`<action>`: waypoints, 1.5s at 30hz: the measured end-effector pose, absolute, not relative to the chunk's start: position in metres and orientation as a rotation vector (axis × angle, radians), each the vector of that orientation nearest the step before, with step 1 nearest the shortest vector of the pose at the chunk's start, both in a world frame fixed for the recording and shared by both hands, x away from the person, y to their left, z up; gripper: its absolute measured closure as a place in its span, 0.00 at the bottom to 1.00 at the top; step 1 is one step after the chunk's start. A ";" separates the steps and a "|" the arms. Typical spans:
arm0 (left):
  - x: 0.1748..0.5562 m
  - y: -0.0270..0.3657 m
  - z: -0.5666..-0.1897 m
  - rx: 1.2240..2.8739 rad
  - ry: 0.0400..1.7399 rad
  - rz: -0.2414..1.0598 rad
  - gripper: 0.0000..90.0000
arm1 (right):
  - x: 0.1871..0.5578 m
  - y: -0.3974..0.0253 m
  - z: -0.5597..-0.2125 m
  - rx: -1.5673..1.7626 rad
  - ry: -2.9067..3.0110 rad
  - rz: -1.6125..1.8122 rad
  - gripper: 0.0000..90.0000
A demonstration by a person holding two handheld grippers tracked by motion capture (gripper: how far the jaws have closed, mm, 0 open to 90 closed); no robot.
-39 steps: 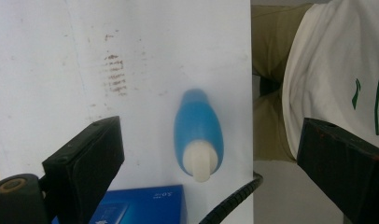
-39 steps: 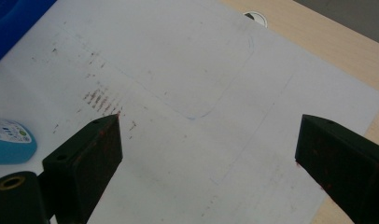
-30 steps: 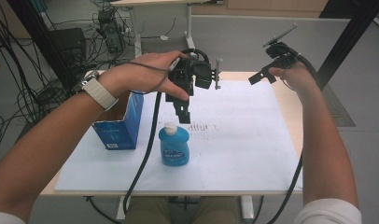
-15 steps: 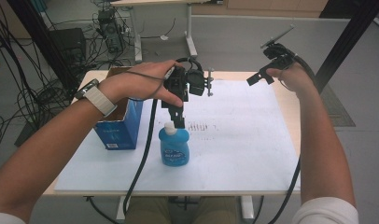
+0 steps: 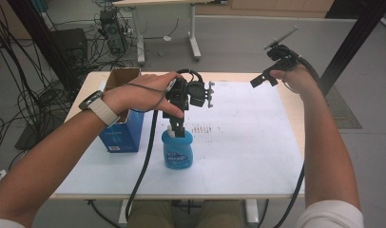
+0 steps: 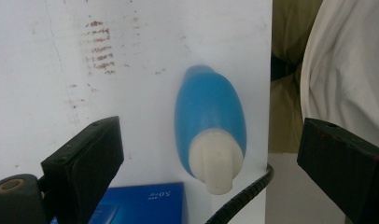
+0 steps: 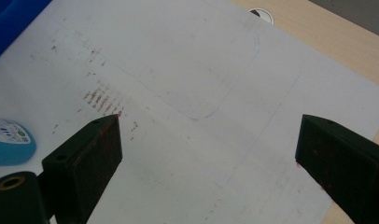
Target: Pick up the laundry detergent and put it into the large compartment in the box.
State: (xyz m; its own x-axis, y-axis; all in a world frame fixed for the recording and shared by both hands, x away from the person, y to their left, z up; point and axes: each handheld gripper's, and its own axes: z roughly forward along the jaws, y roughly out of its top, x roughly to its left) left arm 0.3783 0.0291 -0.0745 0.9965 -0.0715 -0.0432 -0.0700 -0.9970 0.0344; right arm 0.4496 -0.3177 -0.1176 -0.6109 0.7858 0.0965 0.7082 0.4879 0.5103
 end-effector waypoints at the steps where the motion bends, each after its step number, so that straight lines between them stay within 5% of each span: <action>1: 0.378 0.029 -0.074 3.106 -0.110 -0.069 0.08 | 0.450 -0.318 -0.118 1.304 2.578 0.777 0.08; 45: 0.377 0.046 -0.113 3.092 -0.078 -0.069 0.08 | 0.450 -0.315 -0.119 1.304 2.582 0.778 0.08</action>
State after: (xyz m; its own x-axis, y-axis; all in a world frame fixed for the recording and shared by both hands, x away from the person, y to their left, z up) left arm 0.3769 0.0456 -0.1127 0.9977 -0.0516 -0.0434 -0.0494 -0.9976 0.0494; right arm 0.4504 -0.3147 -0.1189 -0.6122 0.7844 0.0995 0.7088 0.4886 0.5088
